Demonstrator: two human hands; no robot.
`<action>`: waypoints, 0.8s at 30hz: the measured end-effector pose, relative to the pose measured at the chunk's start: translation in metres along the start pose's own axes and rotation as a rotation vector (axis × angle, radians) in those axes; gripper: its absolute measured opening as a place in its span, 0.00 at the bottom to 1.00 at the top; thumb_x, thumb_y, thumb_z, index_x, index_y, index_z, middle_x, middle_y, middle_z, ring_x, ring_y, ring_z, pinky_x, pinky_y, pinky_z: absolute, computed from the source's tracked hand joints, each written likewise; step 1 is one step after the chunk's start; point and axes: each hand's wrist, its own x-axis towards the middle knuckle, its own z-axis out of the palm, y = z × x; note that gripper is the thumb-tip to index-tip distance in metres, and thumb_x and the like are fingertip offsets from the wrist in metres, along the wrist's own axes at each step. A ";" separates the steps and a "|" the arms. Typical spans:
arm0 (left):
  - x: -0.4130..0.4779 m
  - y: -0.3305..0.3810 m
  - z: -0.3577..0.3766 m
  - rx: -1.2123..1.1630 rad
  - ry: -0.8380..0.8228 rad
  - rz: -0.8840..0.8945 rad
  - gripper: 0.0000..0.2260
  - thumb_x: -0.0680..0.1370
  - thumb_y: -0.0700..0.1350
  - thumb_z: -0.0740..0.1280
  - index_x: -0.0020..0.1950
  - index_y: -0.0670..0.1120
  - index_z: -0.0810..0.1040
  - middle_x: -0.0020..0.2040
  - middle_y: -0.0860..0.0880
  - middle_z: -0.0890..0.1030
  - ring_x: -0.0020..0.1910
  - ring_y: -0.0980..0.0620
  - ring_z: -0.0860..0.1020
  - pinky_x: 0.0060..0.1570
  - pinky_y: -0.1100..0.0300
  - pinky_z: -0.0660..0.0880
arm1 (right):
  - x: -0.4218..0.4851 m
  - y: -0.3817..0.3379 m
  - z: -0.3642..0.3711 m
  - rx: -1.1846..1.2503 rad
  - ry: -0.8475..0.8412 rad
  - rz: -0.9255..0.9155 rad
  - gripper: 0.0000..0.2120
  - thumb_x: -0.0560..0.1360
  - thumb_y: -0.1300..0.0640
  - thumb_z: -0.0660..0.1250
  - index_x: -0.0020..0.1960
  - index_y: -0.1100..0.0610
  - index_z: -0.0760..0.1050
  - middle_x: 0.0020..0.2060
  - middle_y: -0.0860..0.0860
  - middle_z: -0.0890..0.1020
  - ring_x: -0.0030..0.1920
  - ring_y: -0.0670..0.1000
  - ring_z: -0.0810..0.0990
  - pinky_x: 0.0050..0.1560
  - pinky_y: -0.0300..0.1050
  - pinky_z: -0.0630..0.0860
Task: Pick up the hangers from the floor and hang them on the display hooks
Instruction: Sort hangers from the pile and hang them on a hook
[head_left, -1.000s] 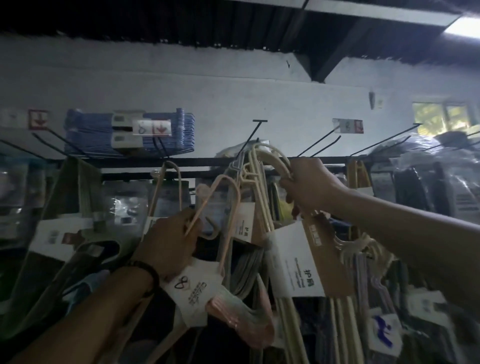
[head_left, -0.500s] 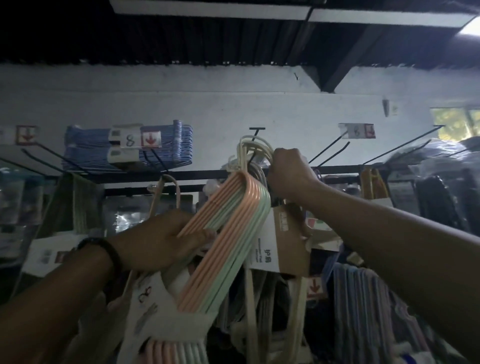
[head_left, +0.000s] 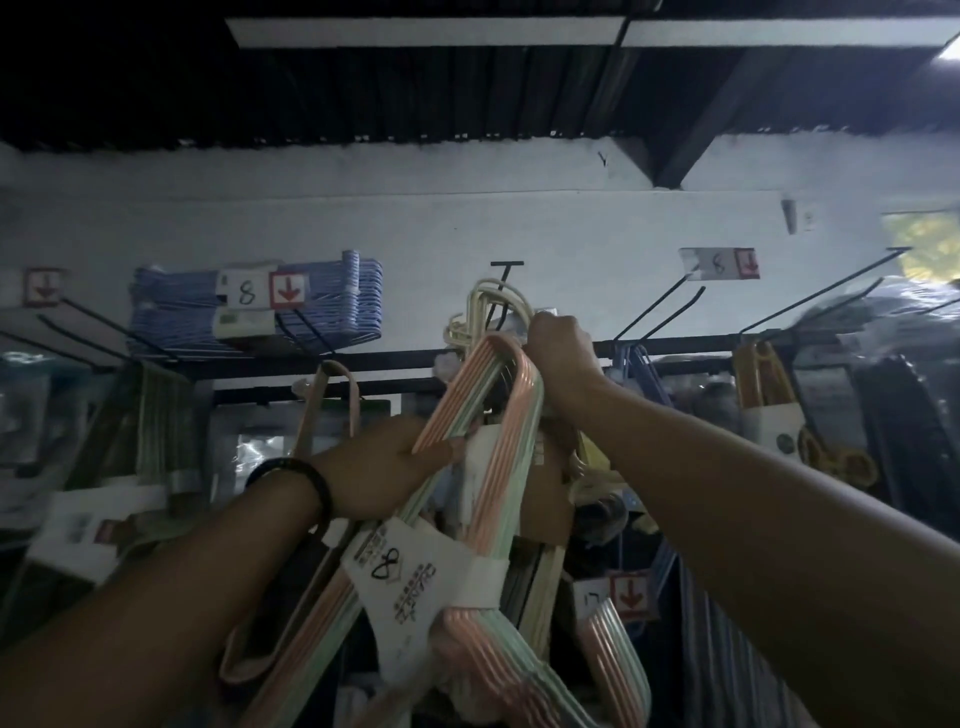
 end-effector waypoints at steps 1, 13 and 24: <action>0.003 -0.002 0.001 0.008 -0.008 -0.017 0.22 0.84 0.63 0.55 0.60 0.51 0.82 0.49 0.39 0.84 0.46 0.45 0.84 0.50 0.54 0.80 | 0.001 0.000 0.001 0.020 -0.053 0.017 0.13 0.86 0.61 0.60 0.62 0.70 0.75 0.49 0.58 0.78 0.47 0.55 0.78 0.34 0.33 0.68; 0.013 -0.015 0.022 -0.082 0.060 -0.281 0.17 0.86 0.60 0.58 0.62 0.56 0.83 0.61 0.59 0.84 0.57 0.56 0.83 0.54 0.62 0.79 | 0.010 0.020 0.027 -0.037 -0.206 0.038 0.14 0.82 0.63 0.61 0.64 0.68 0.77 0.55 0.62 0.81 0.56 0.62 0.83 0.45 0.50 0.77; -0.030 -0.027 -0.018 -0.382 0.436 -0.332 0.22 0.83 0.62 0.64 0.58 0.45 0.84 0.42 0.44 0.85 0.36 0.47 0.80 0.43 0.48 0.77 | -0.047 -0.048 -0.057 -0.279 -0.352 -0.180 0.20 0.85 0.43 0.57 0.57 0.59 0.74 0.44 0.56 0.80 0.36 0.53 0.80 0.50 0.53 0.81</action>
